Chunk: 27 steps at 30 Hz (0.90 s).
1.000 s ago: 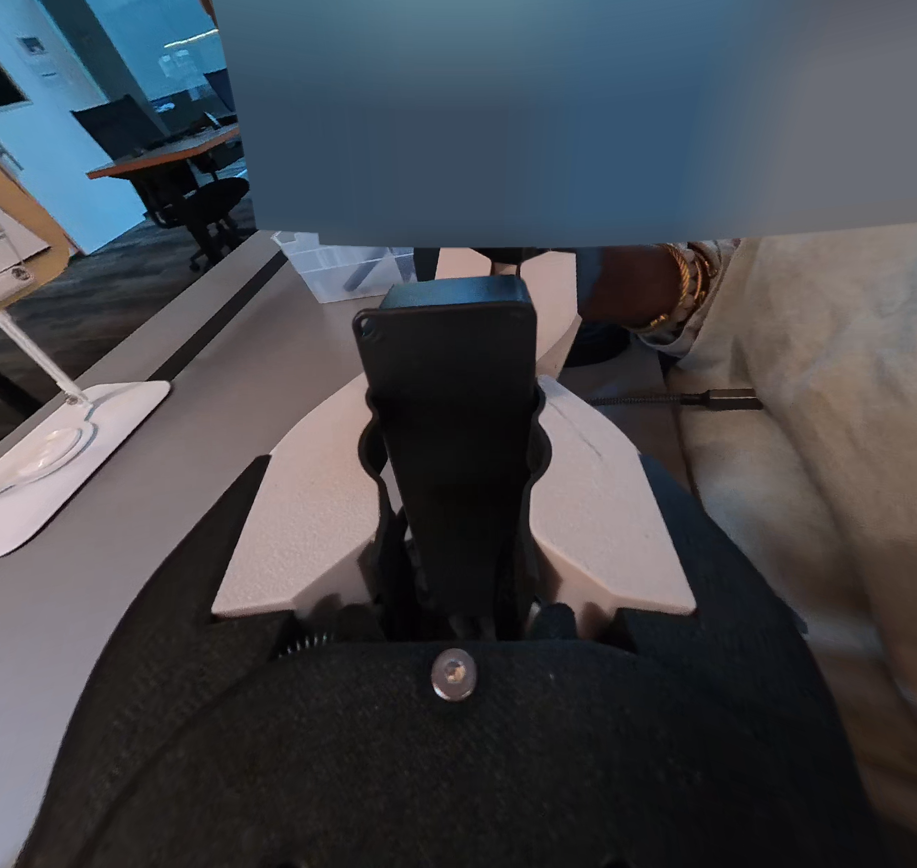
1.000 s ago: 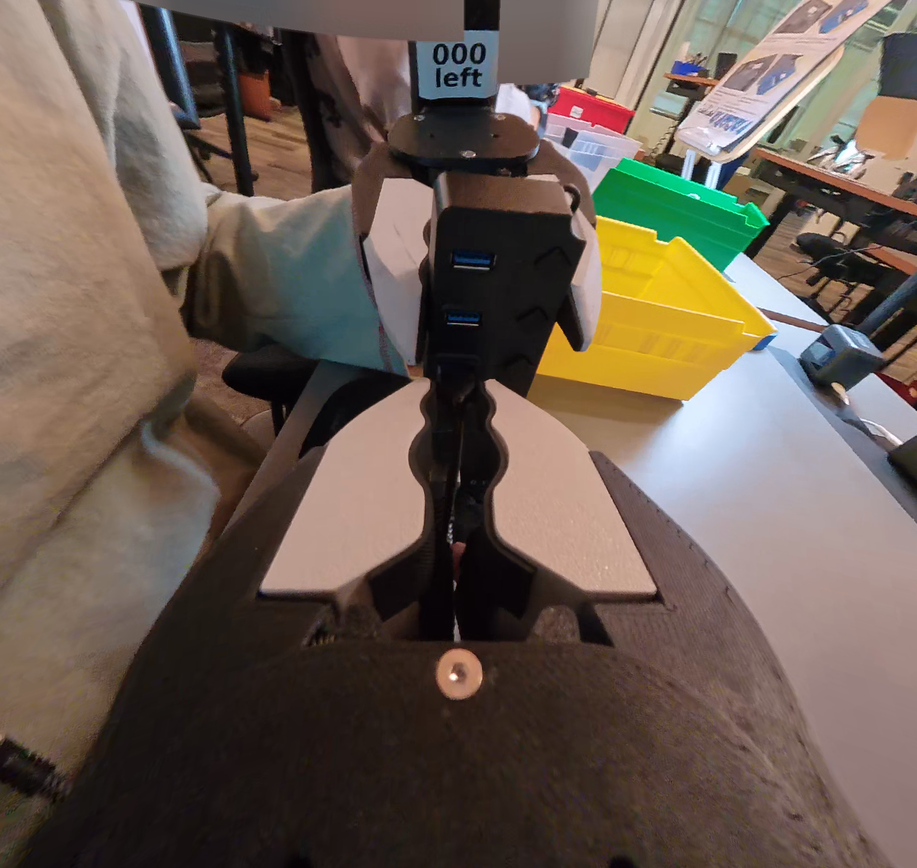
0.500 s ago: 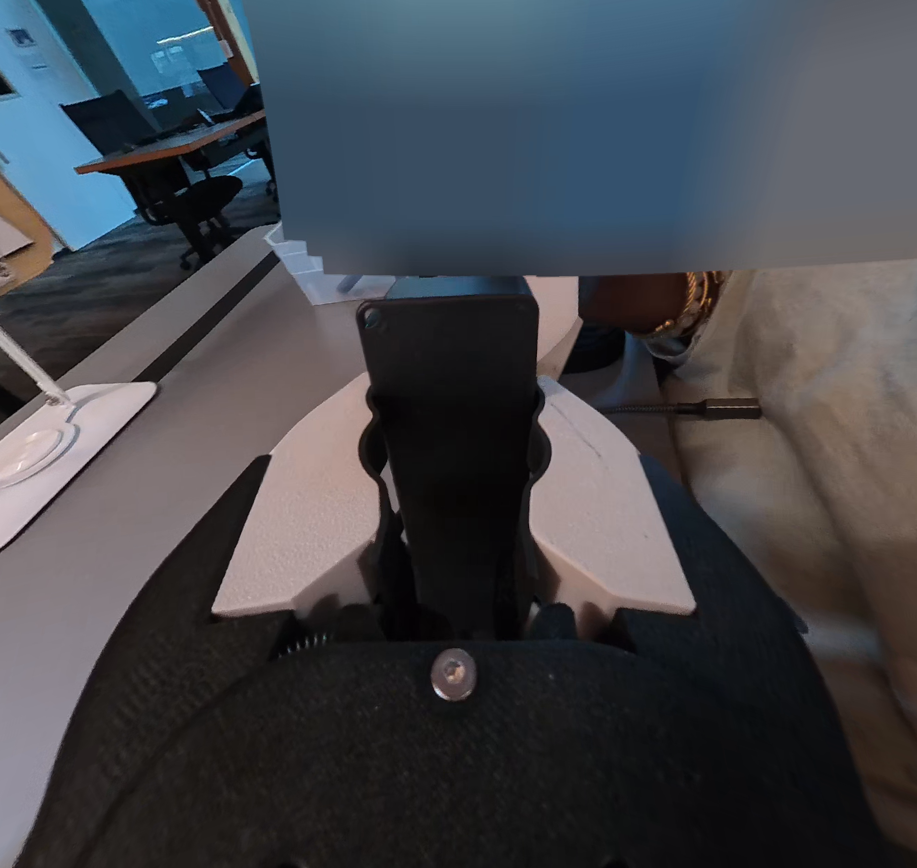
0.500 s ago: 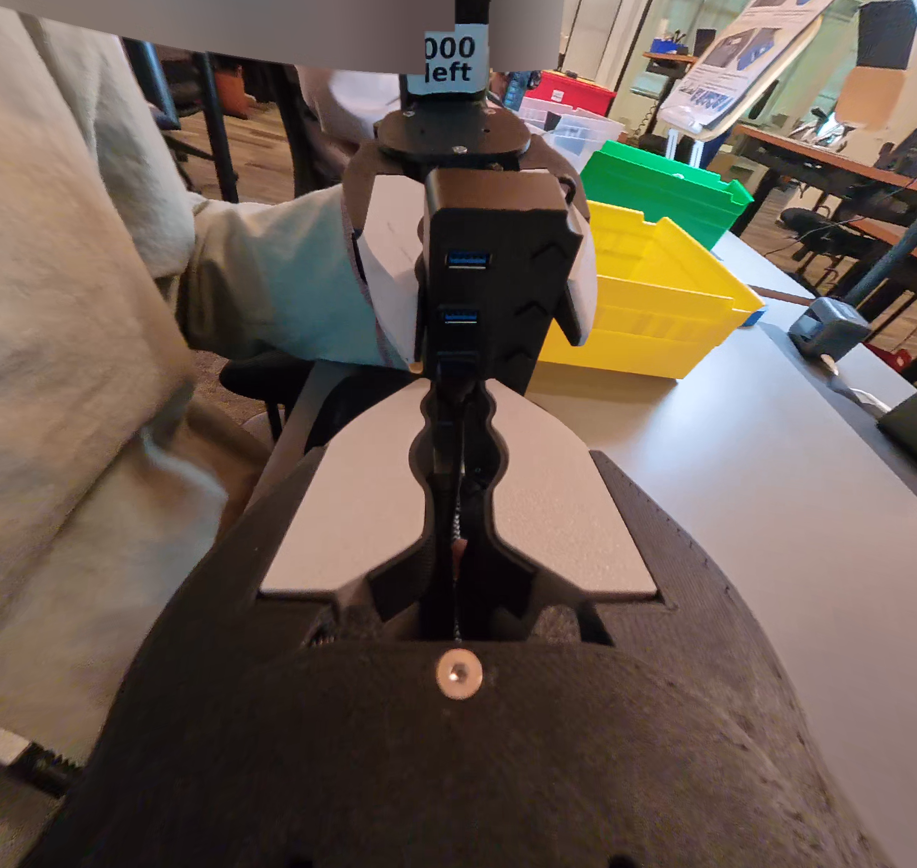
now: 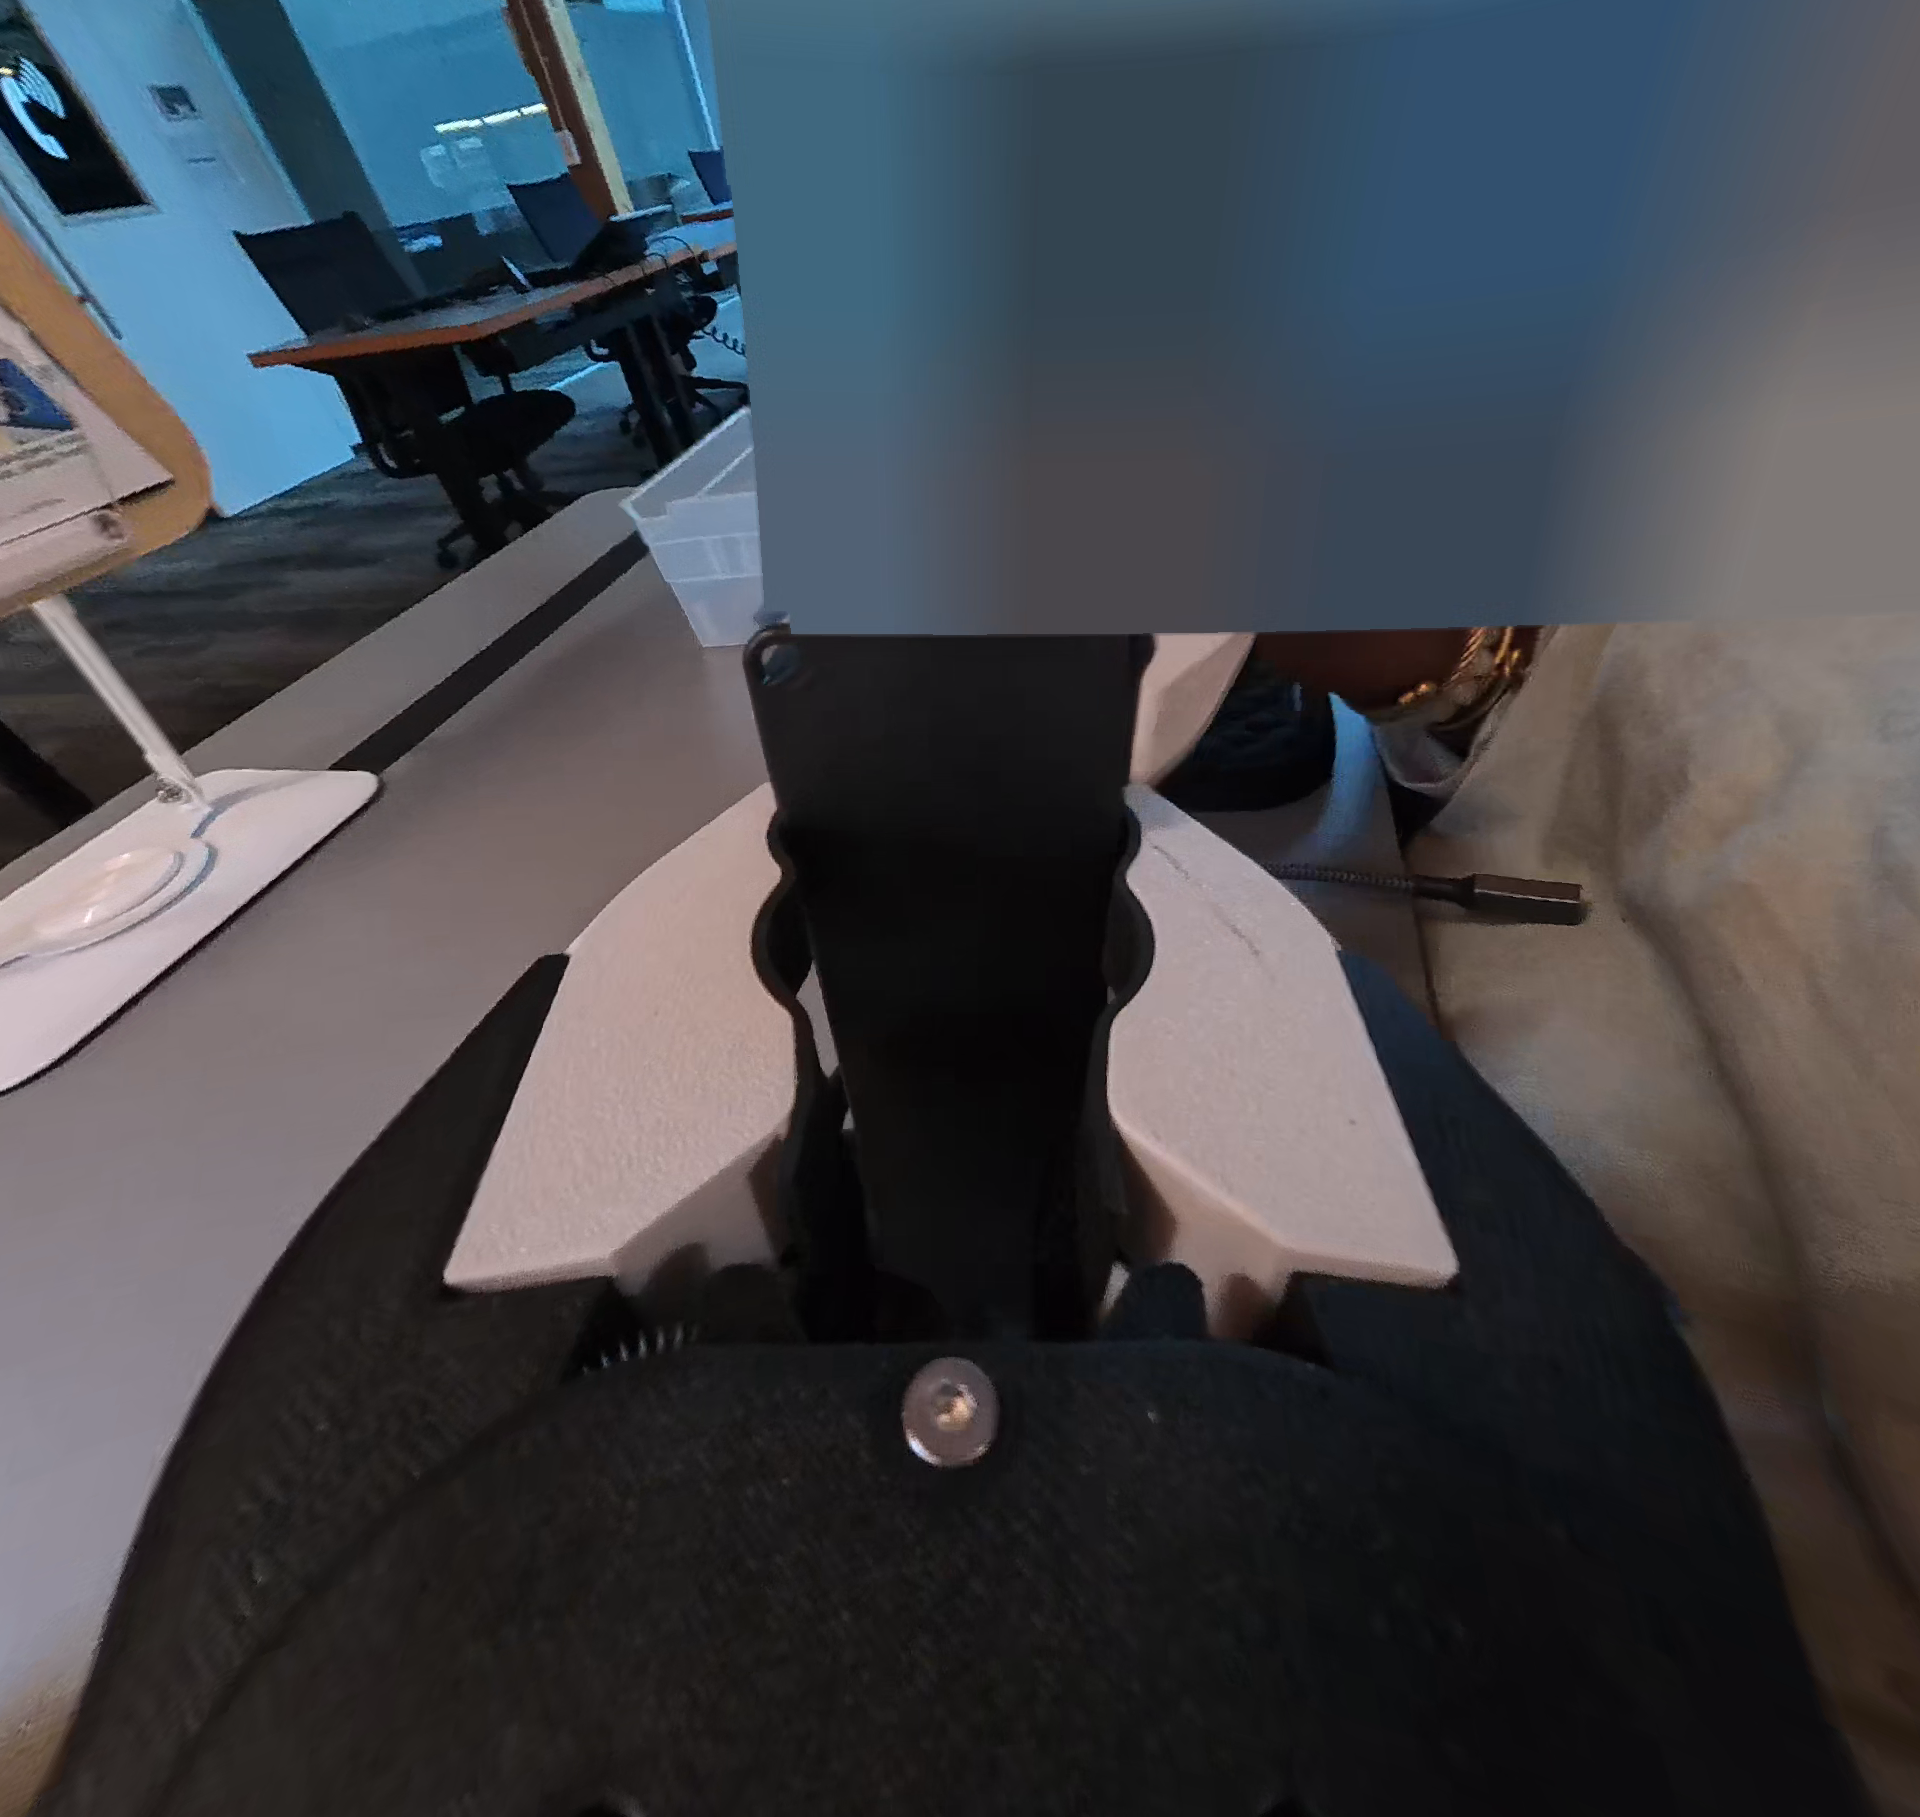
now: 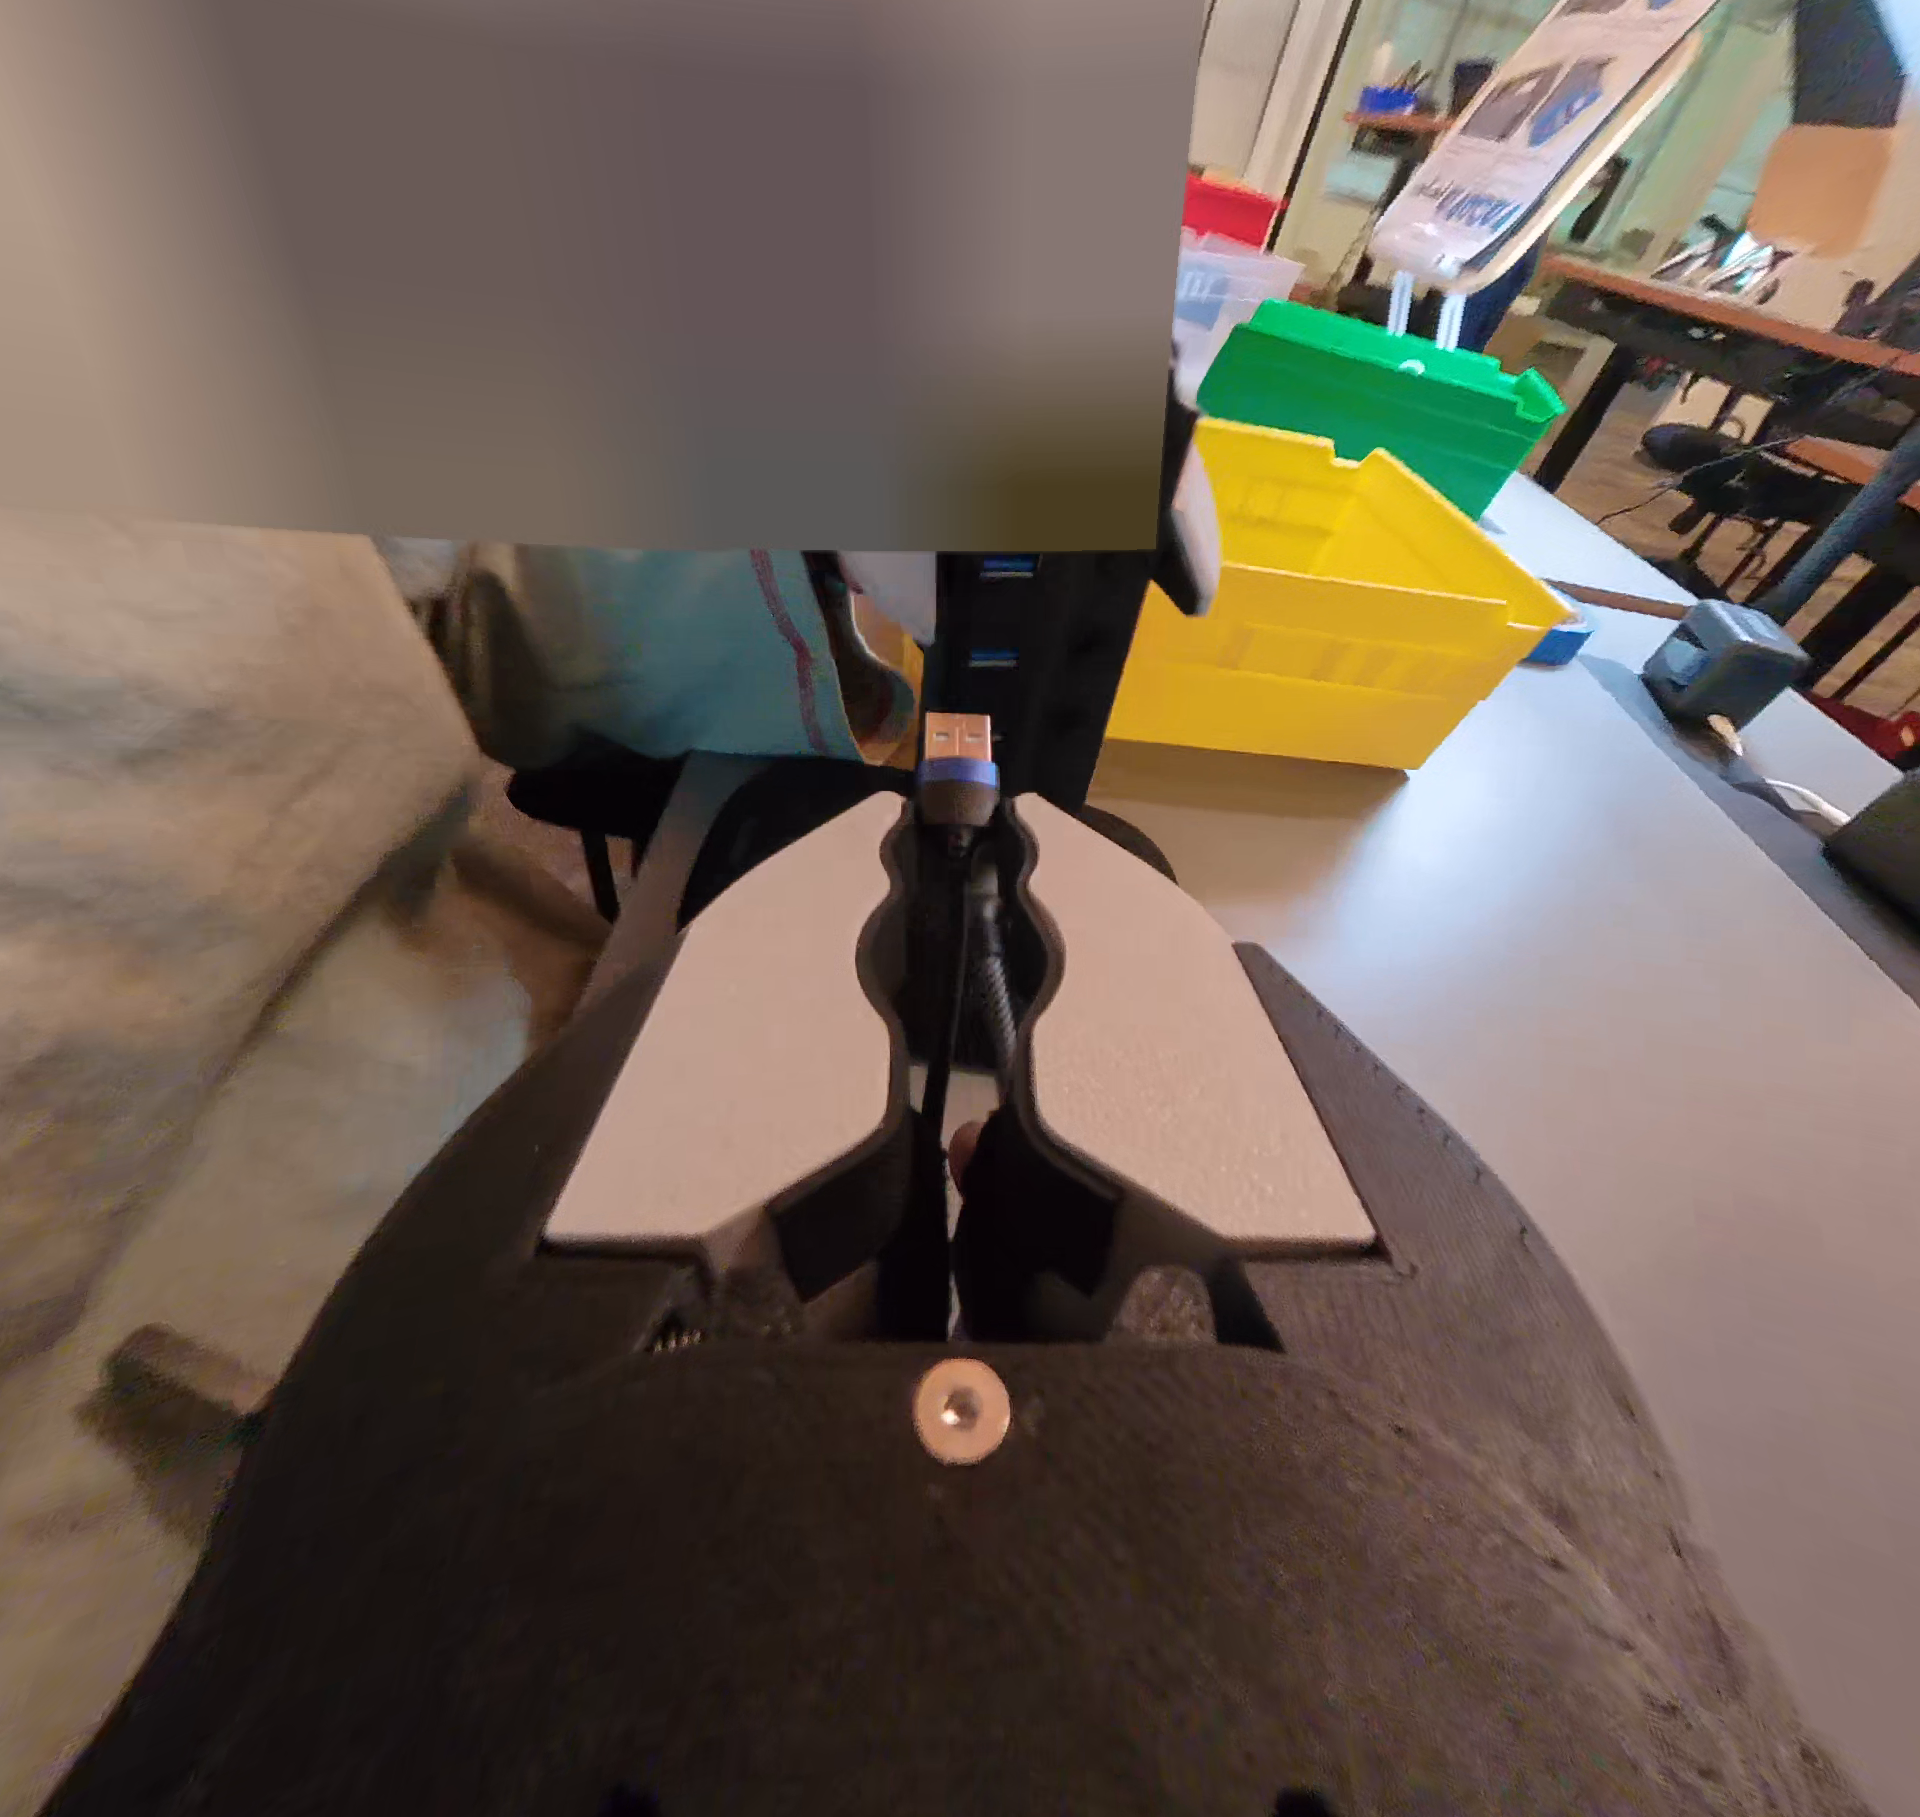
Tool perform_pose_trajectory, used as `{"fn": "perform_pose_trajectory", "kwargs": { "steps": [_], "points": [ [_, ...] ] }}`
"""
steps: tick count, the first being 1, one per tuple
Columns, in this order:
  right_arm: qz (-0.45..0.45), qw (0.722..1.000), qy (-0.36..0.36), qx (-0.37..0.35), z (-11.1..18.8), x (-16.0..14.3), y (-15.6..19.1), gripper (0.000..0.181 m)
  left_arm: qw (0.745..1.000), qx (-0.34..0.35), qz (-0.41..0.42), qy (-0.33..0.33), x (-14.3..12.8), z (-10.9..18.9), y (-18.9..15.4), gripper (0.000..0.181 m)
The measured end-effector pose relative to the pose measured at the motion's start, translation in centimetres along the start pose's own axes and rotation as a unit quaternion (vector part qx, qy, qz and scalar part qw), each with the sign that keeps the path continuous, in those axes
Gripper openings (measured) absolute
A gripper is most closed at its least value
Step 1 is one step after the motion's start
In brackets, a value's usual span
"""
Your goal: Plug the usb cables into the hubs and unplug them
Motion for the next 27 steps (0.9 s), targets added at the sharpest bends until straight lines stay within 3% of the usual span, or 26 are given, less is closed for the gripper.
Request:
{"fn": "perform_pose_trajectory", "kwargs": {
  "steps": [3,7,12,16,20,25,27],
  "points": [
    [-0.04,0.998,-0.028,-0.036,3.6,-0.2,-0.9,0.015,0.999,-0.007,0.016,-0.04,-0.4,1.5,0.2,0.055],
    [-0.054,0.981,-0.094,-0.159,10.7,2.1,-3.9,0.015,0.998,0.004,0.009,-0.055,-0.4,1.9,0.0,0.055],
    [-0.016,0.92,-0.213,-0.328,22.8,7.3,-5.3,0.014,0.999,0.001,-0.007,-0.053,0.1,1.0,-0.5,0.055],
    [0.014,0.867,-0.209,-0.452,30.6,8.3,-5.7,0.015,0.999,0.005,0.004,-0.047,0.2,0.9,-0.2,0.054],
    [0.001,0.836,-0.122,-0.535,34.6,4.0,-7.8,0.015,0.999,0.008,0.006,-0.054,0.2,0.8,-0.2,0.055],
    [-0.052,0.83,0.046,-0.554,34.8,-6.3,-10.1,0.015,0.999,0.006,0.0,-0.049,0.4,0.4,-0.3,0.055],
    [-0.055,0.811,0.117,-0.57,34.9,-10.1,-10.6,0.015,0.999,0.006,-0.002,-0.045,0.4,0.3,-0.4,0.055]
  ]
}}
Point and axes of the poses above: each gripper's, where its closed fingertips meet, z back along the fingers, x out of its top, y = z × x across the jaws, the point moved 1 cm from there along z, back along the fingers, and after that the axes turned 13 degrees about y, right-handed, at the moved point
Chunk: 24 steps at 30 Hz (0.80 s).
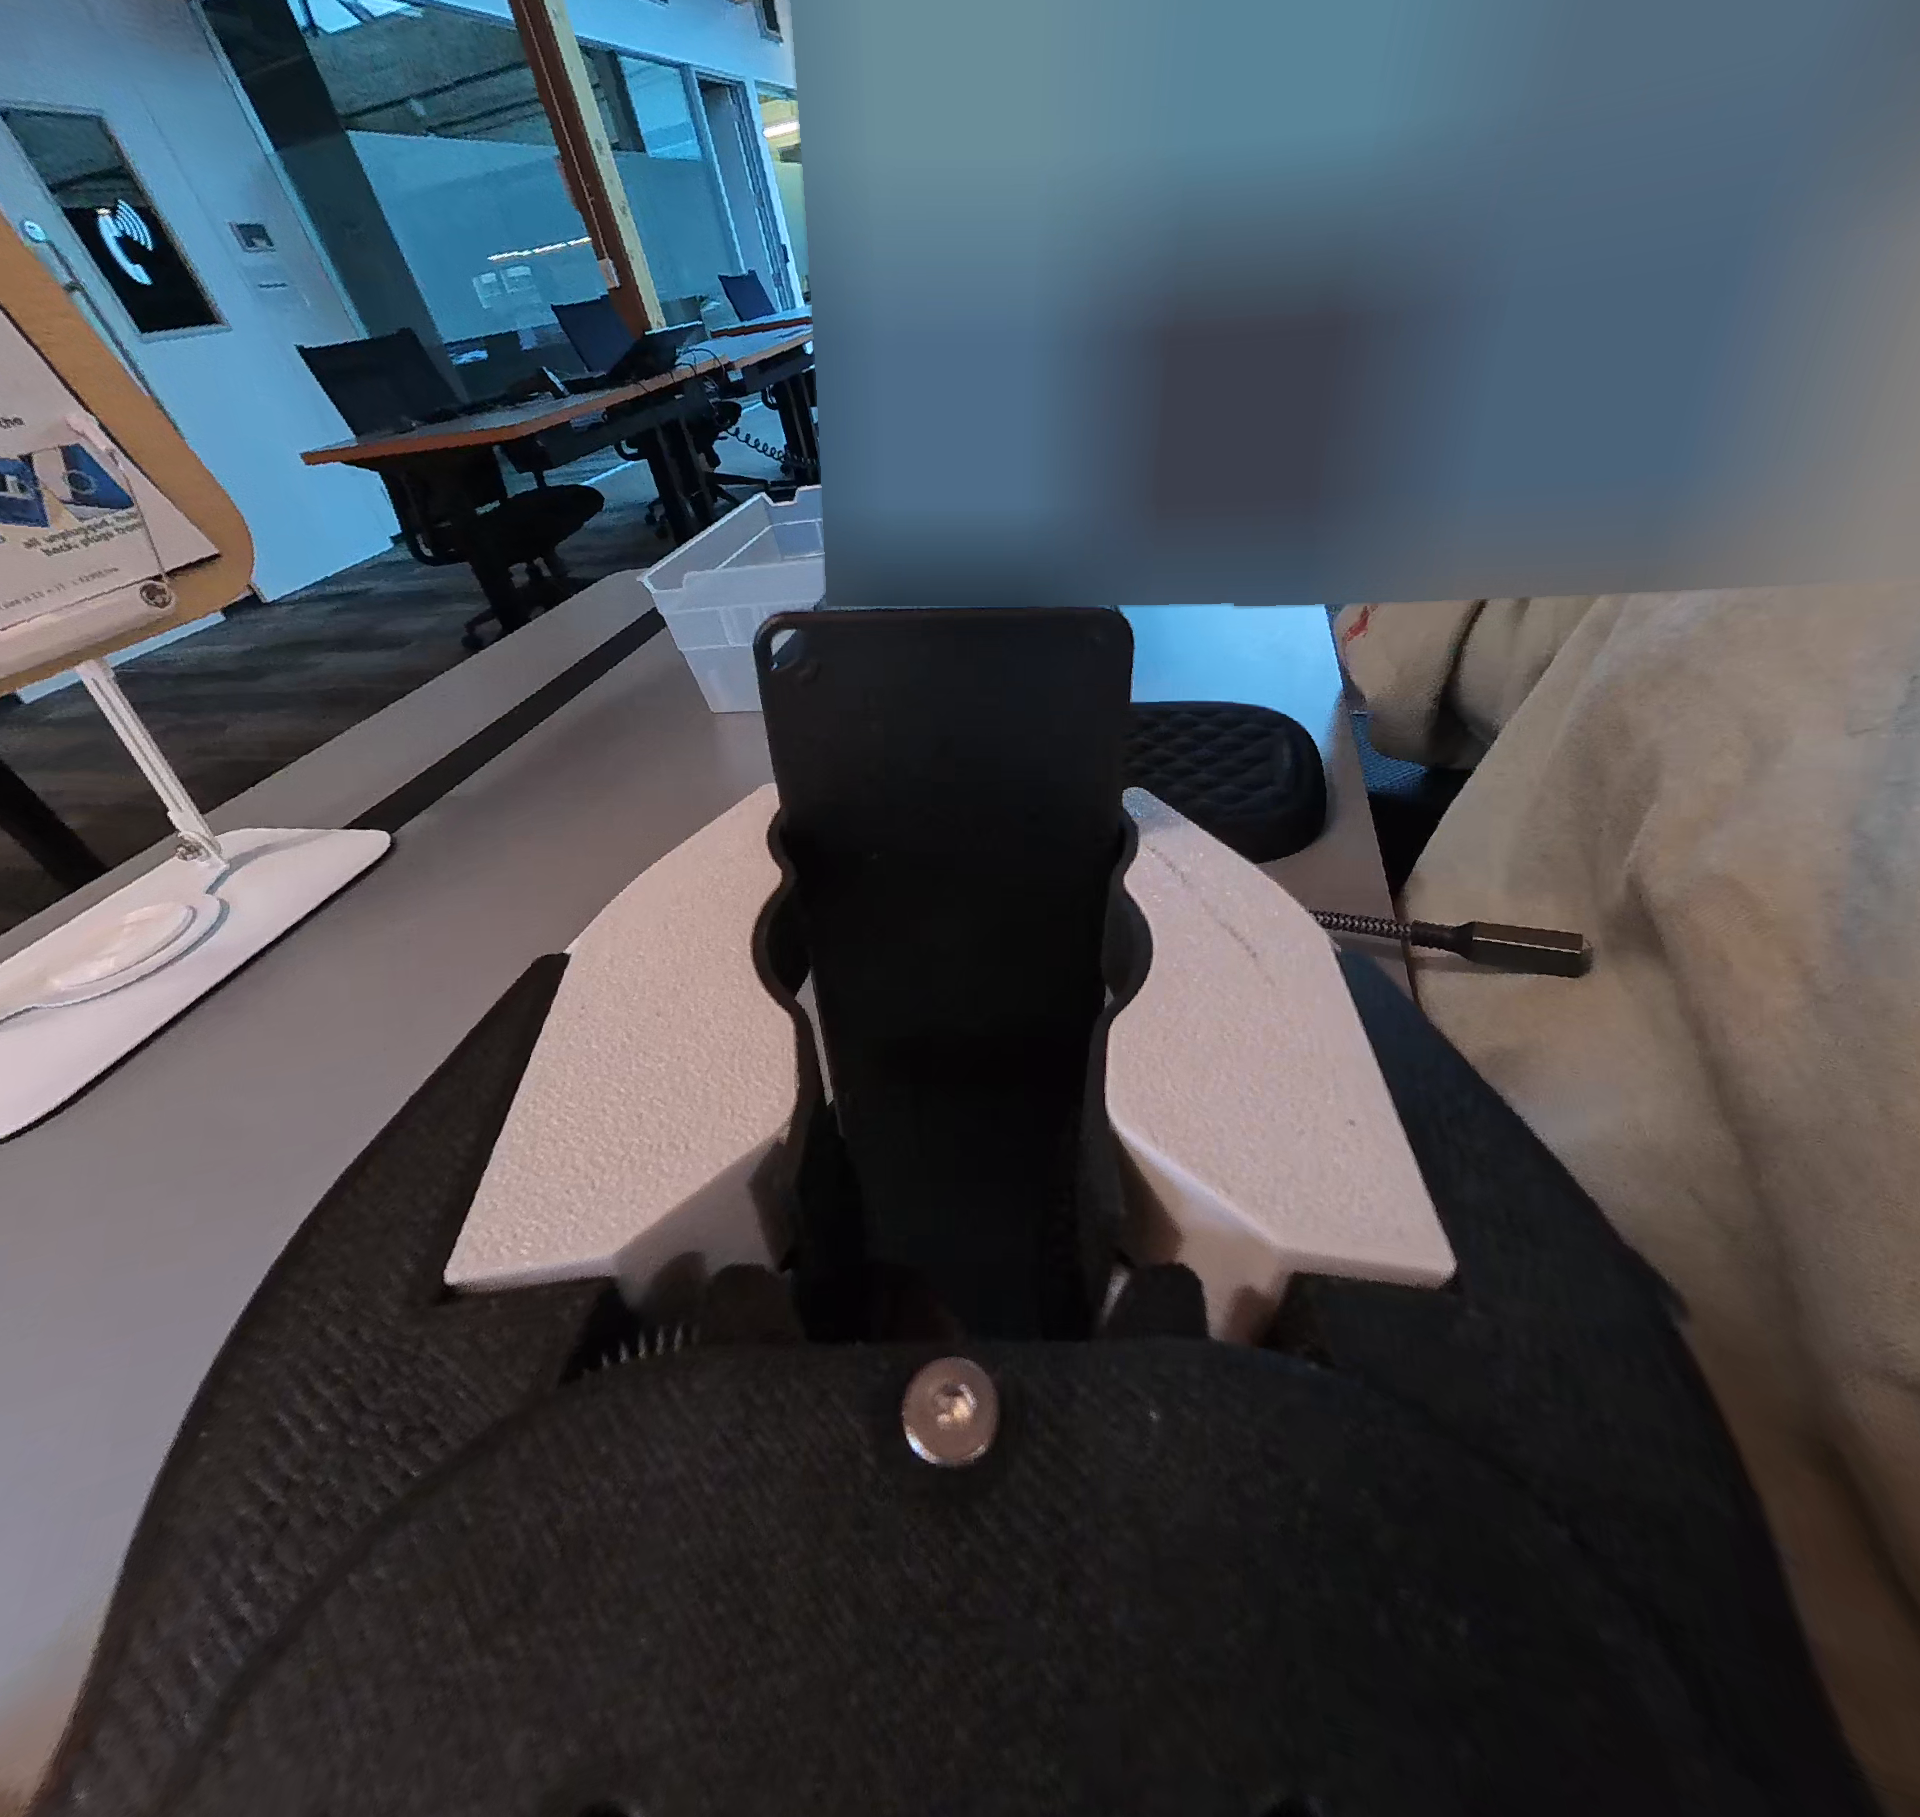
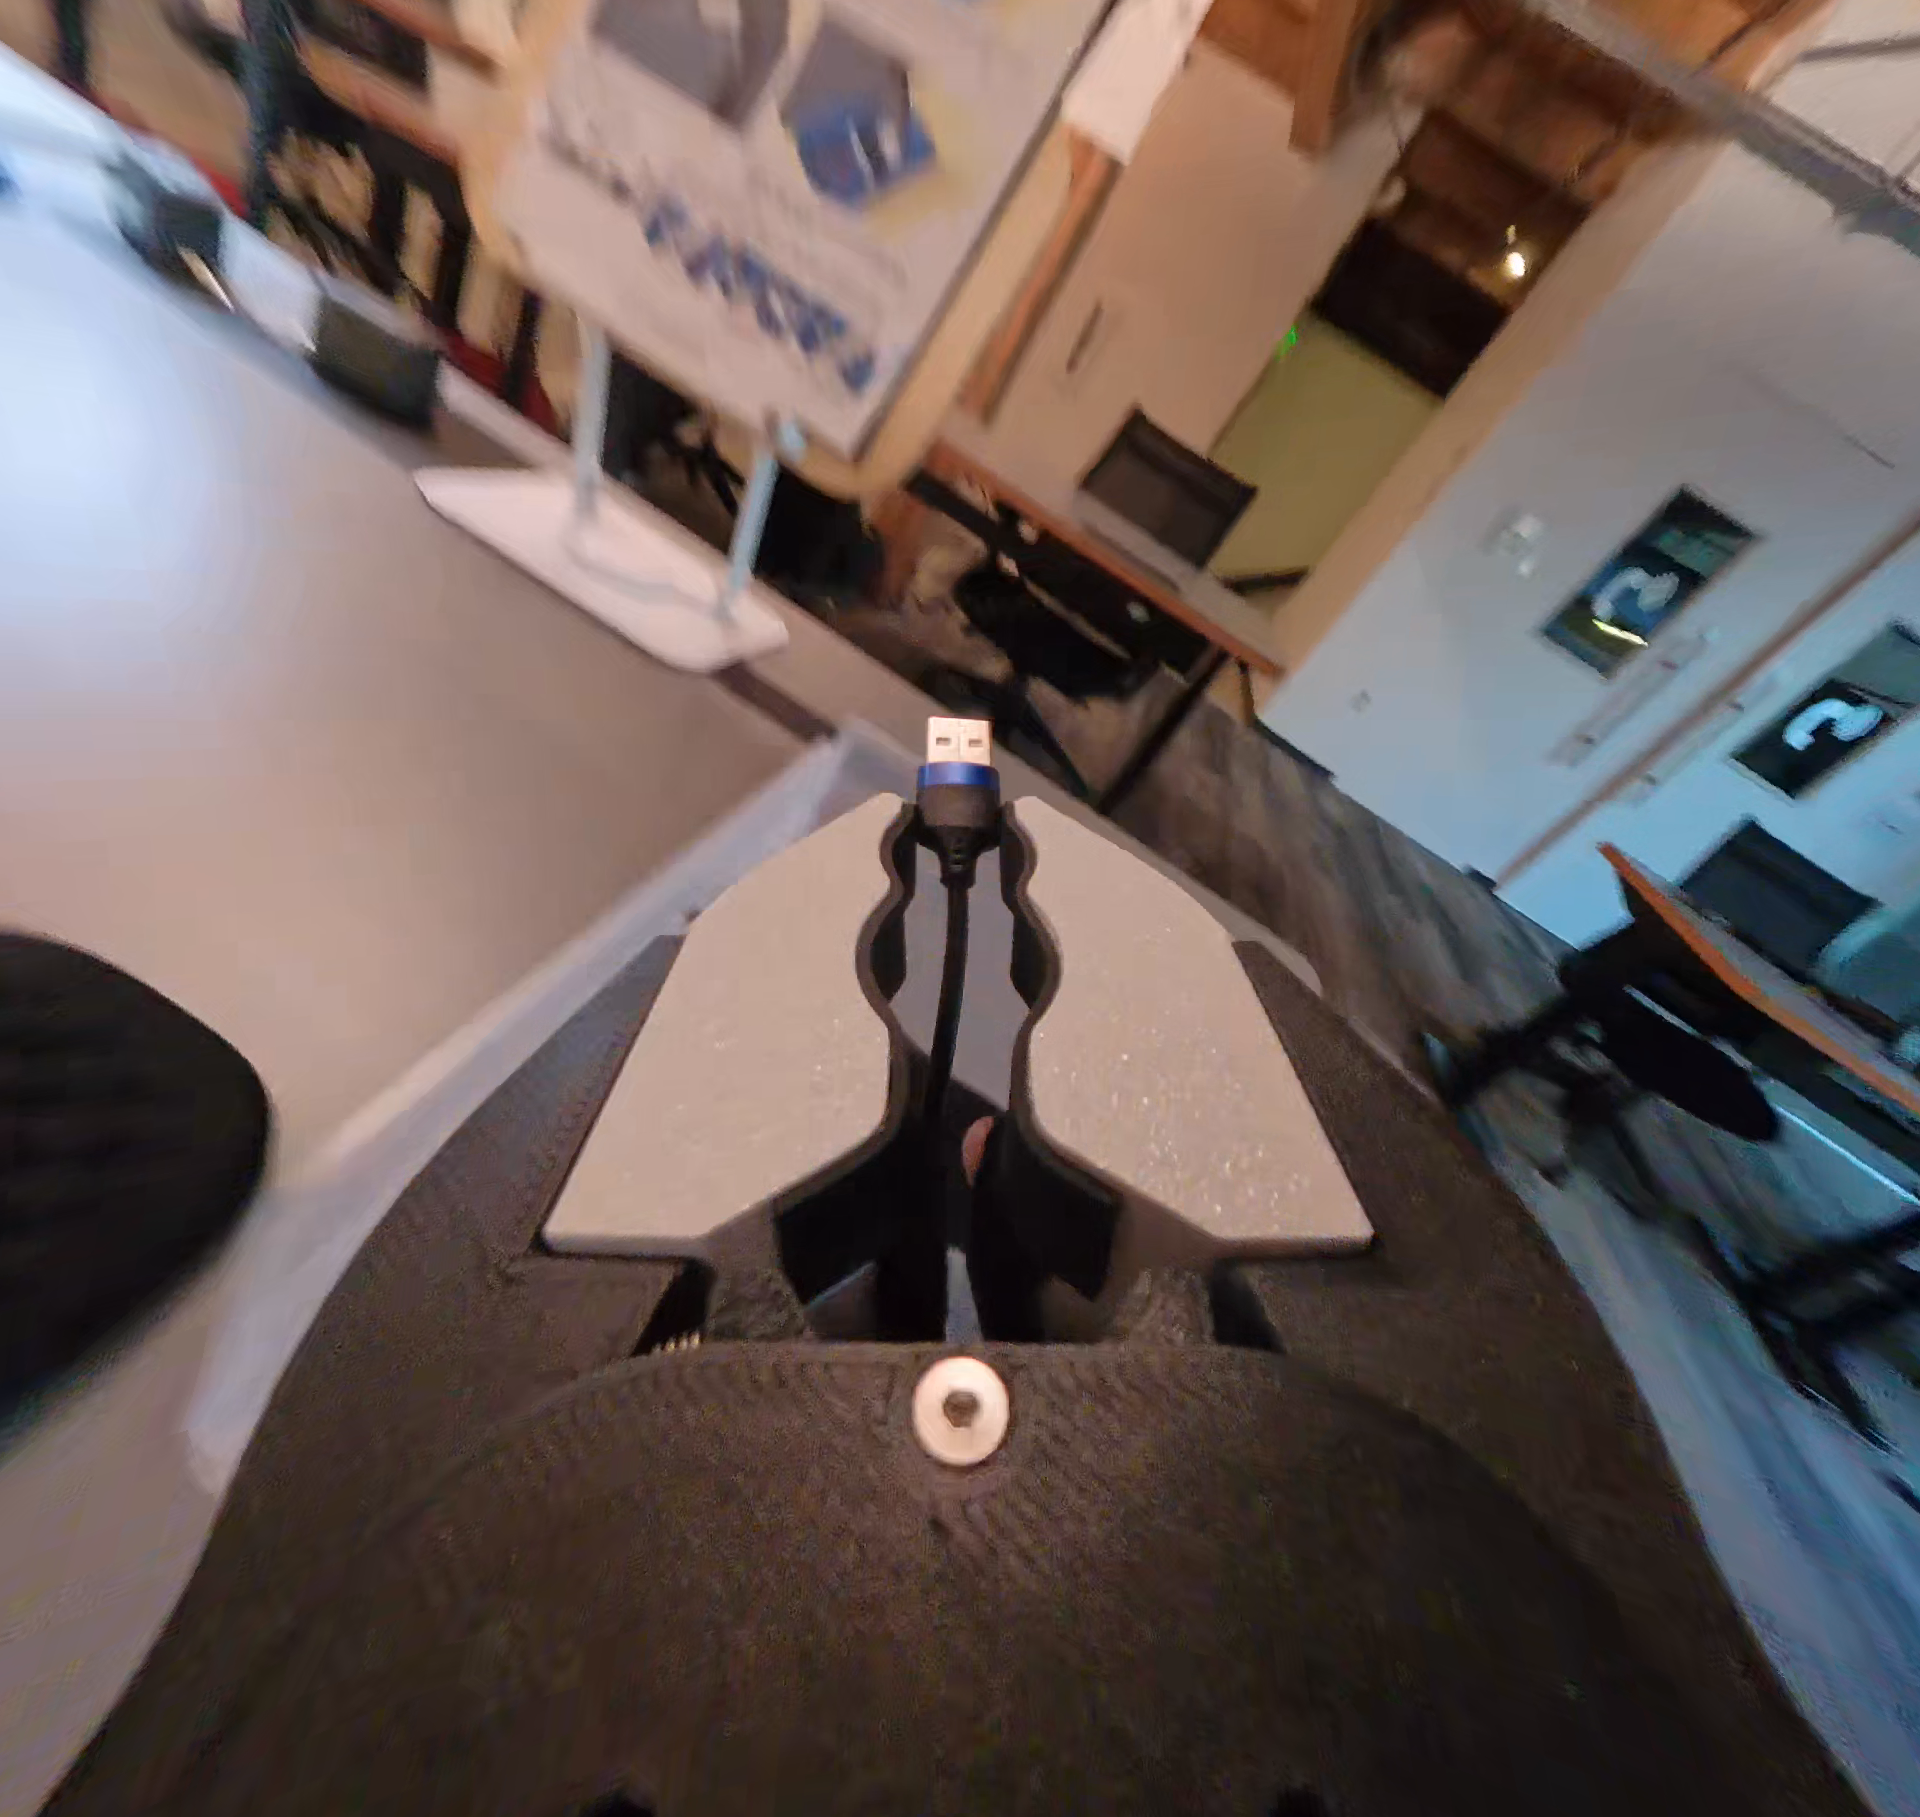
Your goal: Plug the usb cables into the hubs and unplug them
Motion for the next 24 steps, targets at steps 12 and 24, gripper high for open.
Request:
{"fn": "perform_pose_trajectory", "kwargs": {
  "steps": [12,24],
  "points": [
    [0.0,0.981,0.176,0.076,-2.2,-9.1,3.6,0.036,1.0,0.004,0.0,0.005,0.2,0.3,0.1,0.054],
    [0.015,0.923,-0.133,0.361,0.9,9.9,22.2,0.038,0.997,0.026,0.029,0.066,-0.5,3.0,0.5,0.055]
  ]
}}
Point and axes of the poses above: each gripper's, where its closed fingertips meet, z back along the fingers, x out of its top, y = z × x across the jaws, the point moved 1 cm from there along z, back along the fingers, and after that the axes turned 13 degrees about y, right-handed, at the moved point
